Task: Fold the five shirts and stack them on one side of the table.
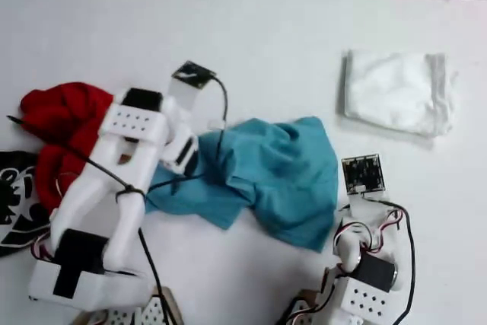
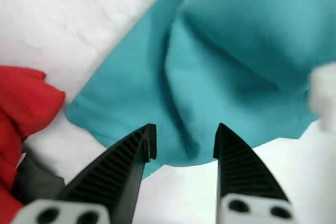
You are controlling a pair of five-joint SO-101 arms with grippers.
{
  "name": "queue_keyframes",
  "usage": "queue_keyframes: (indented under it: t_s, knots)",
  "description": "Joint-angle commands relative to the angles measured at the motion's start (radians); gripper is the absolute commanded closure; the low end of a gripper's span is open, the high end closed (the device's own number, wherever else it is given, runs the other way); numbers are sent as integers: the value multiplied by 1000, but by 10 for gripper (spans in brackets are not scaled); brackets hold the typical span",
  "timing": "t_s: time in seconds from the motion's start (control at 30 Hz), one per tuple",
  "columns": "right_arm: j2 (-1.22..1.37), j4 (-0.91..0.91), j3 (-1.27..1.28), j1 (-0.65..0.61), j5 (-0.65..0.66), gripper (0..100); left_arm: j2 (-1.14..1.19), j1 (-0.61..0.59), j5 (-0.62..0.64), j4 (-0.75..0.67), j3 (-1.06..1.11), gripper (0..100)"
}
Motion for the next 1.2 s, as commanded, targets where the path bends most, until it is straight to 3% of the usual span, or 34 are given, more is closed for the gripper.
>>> queue_keyframes:
  t_s: [0.0, 0.5, 0.6, 0.7, 0.83, 1.03, 1.17]
  knots:
    - [-15, 4, 11, 7, 2, 836, -17, 54, 12, 12, -2, 801]
    - [-15, 1, 11, 7, 2, 836, -8, 201, 5, -114, 142, 801]
    - [-15, 1, 11, 7, 2, 836, -6, 152, 3, -206, 209, 836]
    - [-15, 1, 11, 7, 2, 836, -6, 63, -11, -304, 251, 979]
    - [-15, 1, 11, 7, 2, 836, -8, -78, -81, -381, 237, 977]
    - [-15, 1, 11, 7, 2, 836, -8, -247, -92, -316, 96, 973]
    - [-16, 1, 11, 7, 2, 836, -8, -198, -92, -98, 12, 959]
